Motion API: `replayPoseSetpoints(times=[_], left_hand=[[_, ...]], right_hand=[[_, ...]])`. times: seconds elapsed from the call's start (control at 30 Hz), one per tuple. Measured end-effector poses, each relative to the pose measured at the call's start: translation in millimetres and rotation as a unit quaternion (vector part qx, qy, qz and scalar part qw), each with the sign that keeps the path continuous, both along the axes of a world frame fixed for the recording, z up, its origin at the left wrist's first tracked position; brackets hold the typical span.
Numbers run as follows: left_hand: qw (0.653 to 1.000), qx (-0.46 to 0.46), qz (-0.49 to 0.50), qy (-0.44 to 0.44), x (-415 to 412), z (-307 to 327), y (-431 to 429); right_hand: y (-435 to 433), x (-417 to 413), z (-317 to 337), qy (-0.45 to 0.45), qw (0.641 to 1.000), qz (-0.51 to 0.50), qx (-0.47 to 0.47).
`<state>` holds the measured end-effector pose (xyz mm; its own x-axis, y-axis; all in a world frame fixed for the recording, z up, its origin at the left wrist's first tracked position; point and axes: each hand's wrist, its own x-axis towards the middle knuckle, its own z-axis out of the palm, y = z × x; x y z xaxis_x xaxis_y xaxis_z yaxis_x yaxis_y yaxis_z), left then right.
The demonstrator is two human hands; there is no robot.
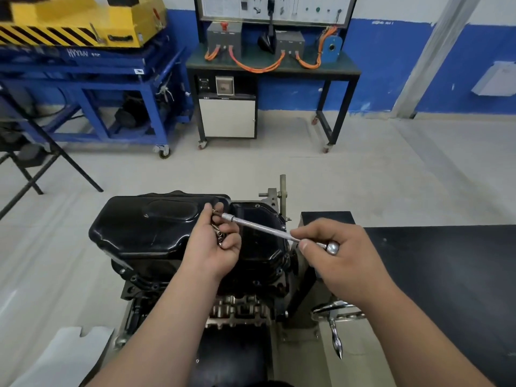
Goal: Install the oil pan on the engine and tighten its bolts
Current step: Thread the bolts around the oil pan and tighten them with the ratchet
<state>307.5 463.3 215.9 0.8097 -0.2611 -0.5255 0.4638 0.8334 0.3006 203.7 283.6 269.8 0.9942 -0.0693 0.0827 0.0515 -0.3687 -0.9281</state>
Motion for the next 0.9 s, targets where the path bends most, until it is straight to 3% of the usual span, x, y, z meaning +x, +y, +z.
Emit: replayPoseSetpoints(times=[0.2, 0.43, 0.6, 0.8, 0.9], left_hand=[[0.999, 0.038, -0.003, -0.024, -6.0, -1.3, 4.8], [0.976, 0.218, -0.001, -0.019, -18.7, -9.0, -2.8], [0.982, 0.166, -0.053, 0.072, -33.2, -24.4, -20.6], [0.975, 0.086, -0.092, 0.182, -52.1, -44.7, -56.8], [0.977, 0.044, -0.074, 0.196, -56.2, -56.2, -68.1]], right_hand=[[-0.8, -6.1, 5.7, 0.000, 1.000, 0.001, 0.001], [-1.0, -18.8, 12.8, -0.034, 0.992, 0.030, -0.114], [-9.9, -23.2, 26.6, -0.062, 0.949, 0.063, -0.302], [-14.6, -26.3, 48.3, -0.086, 0.847, 0.131, -0.509], [-17.2, -23.6, 37.9, -0.022, 0.863, 0.122, -0.490]])
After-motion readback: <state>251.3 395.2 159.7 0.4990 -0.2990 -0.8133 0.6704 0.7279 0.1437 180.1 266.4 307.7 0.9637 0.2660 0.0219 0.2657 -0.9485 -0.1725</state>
